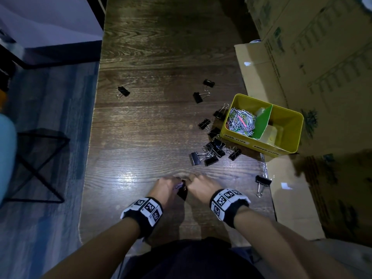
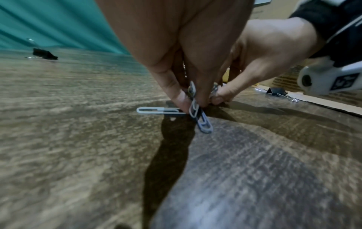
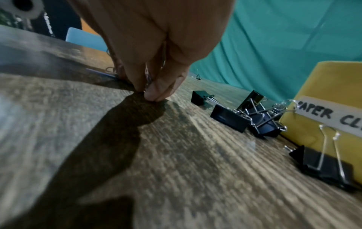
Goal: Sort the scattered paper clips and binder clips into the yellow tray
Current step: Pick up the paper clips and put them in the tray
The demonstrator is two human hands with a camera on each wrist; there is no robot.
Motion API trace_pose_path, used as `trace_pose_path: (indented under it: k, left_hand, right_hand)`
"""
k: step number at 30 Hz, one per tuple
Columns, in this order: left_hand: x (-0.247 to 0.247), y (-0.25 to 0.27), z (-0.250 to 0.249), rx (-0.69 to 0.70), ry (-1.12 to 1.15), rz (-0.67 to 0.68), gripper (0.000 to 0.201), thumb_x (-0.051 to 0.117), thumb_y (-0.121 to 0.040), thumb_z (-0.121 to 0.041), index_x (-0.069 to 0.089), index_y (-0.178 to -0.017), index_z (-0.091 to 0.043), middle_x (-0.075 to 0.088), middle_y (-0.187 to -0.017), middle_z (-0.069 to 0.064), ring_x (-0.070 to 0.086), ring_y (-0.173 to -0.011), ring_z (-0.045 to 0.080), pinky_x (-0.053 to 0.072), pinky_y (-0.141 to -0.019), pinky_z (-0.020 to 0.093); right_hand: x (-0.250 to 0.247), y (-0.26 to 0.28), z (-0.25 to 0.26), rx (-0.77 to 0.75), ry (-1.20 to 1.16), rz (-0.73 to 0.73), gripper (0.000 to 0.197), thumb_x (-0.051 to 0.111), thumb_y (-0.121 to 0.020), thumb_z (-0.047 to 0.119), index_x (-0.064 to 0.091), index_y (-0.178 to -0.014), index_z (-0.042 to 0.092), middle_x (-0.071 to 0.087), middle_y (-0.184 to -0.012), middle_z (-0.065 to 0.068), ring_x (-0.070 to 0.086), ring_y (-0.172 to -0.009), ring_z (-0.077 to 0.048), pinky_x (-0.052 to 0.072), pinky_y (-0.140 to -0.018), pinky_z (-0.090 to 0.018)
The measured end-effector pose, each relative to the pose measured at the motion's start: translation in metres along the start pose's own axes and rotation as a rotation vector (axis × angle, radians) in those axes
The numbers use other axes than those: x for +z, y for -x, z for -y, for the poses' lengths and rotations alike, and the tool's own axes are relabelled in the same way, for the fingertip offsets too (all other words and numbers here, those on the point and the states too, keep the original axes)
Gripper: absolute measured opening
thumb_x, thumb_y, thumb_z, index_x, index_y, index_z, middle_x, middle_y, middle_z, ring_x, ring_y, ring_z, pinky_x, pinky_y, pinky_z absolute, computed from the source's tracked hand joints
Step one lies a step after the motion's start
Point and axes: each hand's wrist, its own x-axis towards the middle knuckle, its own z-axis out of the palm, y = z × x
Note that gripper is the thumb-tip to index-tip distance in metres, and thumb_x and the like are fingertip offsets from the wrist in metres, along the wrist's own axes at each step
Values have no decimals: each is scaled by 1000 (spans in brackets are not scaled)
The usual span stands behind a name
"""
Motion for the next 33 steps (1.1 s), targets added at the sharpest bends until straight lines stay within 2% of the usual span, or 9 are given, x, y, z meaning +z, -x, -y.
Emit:
trace_pose_path:
  k: [5, 8, 10, 12, 14, 16, 22, 28, 33]
  left_hand:
    - [-10, -5, 7, -86, 99, 6, 18, 67, -81, -21, 72, -97, -28, 74, -85, 1, 66, -74, 14, 54, -74, 29]
    - [-16, -8, 11, -152, 300, -20, 21, 73, -76, -13, 74, -97, -17, 70, -80, -7, 62, -62, -3, 48, -62, 9]
    - [-20, -10, 13, -214, 453, 13, 23, 75, -73, -5, 74, -95, -11, 67, -70, -11, 56, -51, -10, 43, -54, 5]
    - [-24, -12, 20, -260, 554, 25, 22, 77, -71, -4, 75, -90, -14, 67, -63, -16, 57, -50, -7, 48, -58, 12]
    - [-29, -15, 24, -275, 660, 36, 24, 75, -71, 1, 74, -82, -19, 69, -60, -12, 59, -53, -1, 52, -61, 18]
    - [-37, -19, 25, -275, 745, 46, 26, 74, -71, 4, 73, -81, -20, 69, -59, -8, 58, -51, 1, 49, -55, 15]
    - [-78, -43, -12, -231, 920, 81, 21, 71, -70, 6, 73, -81, -13, 69, -61, -2, 54, -49, 3, 43, -50, 13]
    - [-121, -98, -99, -41, 984, 75, 22, 71, -69, 0, 71, -89, -8, 68, -62, -3, 51, -49, 5, 39, -46, 14]
    - [-118, -150, -159, -30, 945, 66, 15, 72, -74, -1, 73, -84, -11, 71, -65, 8, 59, -60, 20, 43, -57, 24]
  right_hand:
    - [-12, 0, -3, -2, -33, 49, 26, 42, -93, -4, 55, -116, -7, 55, -116, -26, 60, -103, -37, 52, -84, -39]
    - [-9, 0, -8, -2, -61, 39, 22, 44, -93, -4, 57, -110, -9, 59, -108, -24, 63, -95, -35, 52, -77, -34]
    - [-3, 0, -16, 51, -170, 7, 20, 45, -93, -1, 57, -109, -5, 60, -99, -17, 61, -83, -30, 49, -71, -30]
    - [0, 0, -24, 130, -317, -76, 19, 46, -94, 5, 62, -103, 0, 58, -85, -10, 55, -70, -24, 47, -67, -28]
    - [5, 2, -32, 232, -512, -197, 22, 50, -95, 18, 69, -95, 6, 65, -79, -11, 59, -69, -26, 52, -71, -33]
    - [10, 8, -40, 326, -754, -292, 23, 57, -92, 28, 73, -90, 12, 69, -77, -14, 62, -72, -27, 52, -70, -30]
    - [-2, 32, -60, 444, -1428, -636, 4, 71, -83, 16, 74, -81, 17, 73, -70, -6, 69, -61, -18, 57, -67, -37]
    - [-50, 69, -93, 427, -1543, -968, 10, 66, -85, 11, 71, -79, 17, 69, -69, -8, 64, -60, -16, 58, -63, -28]
    - [-79, 84, -139, 523, -1308, -1010, 7, 67, -86, 24, 71, -85, 19, 72, -77, -5, 69, -67, -15, 59, -69, -34]
